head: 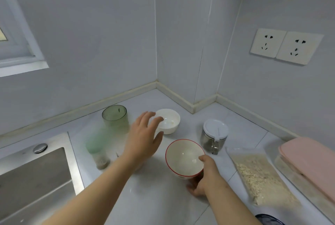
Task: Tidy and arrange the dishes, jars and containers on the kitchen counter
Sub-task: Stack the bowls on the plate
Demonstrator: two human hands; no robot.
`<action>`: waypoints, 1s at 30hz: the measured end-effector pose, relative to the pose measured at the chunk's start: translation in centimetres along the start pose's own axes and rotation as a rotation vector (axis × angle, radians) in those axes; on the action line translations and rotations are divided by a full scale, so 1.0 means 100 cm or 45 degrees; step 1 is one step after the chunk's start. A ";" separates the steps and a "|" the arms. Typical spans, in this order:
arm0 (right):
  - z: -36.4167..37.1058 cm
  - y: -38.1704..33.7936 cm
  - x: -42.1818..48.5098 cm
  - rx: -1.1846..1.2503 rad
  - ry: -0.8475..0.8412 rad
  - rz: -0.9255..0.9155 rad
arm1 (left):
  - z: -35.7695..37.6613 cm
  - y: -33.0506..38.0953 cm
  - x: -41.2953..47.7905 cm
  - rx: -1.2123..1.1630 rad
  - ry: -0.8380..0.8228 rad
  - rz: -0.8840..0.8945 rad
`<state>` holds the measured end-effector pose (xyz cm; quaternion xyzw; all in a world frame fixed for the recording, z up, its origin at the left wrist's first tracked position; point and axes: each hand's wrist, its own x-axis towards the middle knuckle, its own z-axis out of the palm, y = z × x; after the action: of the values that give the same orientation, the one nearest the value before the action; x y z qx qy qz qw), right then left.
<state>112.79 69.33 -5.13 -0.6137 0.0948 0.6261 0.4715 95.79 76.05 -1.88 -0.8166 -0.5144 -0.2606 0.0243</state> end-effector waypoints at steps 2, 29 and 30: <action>0.001 -0.001 0.003 0.028 0.018 -0.005 | 0.013 0.011 0.023 -0.159 -0.202 -0.087; -0.007 0.000 0.012 0.108 -0.007 -0.032 | 0.038 0.020 0.069 -0.311 -0.327 -0.400; -0.008 0.001 0.011 0.118 -0.005 -0.028 | 0.028 0.023 0.066 -0.351 -0.270 -0.391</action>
<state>113.47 69.27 -6.26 -0.5910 0.1162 0.6170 0.5065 101.10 81.34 -0.81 -0.7472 -0.5918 -0.2417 -0.1818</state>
